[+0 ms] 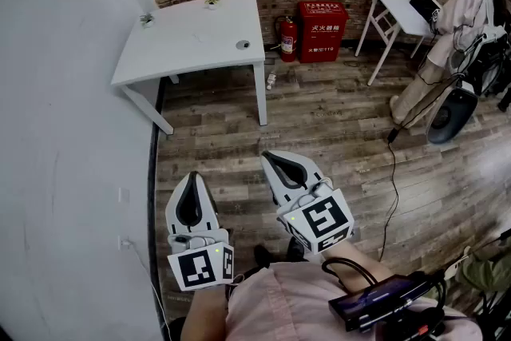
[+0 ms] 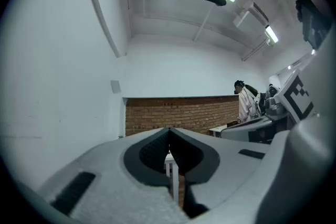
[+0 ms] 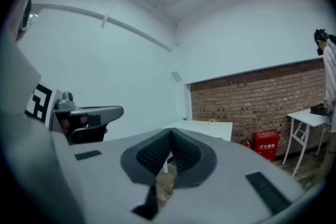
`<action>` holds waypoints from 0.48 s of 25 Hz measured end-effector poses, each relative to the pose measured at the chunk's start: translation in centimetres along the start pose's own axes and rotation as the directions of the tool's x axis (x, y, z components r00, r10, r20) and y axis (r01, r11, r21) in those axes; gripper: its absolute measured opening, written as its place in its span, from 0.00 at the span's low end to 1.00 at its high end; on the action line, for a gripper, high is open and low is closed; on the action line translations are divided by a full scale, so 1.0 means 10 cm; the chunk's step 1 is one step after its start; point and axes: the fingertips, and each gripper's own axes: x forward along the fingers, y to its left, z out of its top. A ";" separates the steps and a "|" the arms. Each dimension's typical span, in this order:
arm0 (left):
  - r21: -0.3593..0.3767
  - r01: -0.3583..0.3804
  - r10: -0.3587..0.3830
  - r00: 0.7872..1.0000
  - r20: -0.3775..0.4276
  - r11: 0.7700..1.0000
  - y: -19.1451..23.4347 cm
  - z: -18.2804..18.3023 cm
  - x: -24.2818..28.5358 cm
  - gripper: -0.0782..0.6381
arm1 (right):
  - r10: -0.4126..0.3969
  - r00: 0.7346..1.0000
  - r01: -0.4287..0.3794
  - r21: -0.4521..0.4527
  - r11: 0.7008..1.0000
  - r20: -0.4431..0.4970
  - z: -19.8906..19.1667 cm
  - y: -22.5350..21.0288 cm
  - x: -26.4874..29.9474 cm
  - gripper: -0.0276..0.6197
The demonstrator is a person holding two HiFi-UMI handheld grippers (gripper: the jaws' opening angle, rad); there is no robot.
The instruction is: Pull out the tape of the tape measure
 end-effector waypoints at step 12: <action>-0.017 0.005 -0.005 1.000 -0.014 1.000 -0.25 -0.04 0.03 0.12 | 0.005 1.000 -0.005 0.016 1.000 0.003 -0.06 -0.17 -0.14 0.05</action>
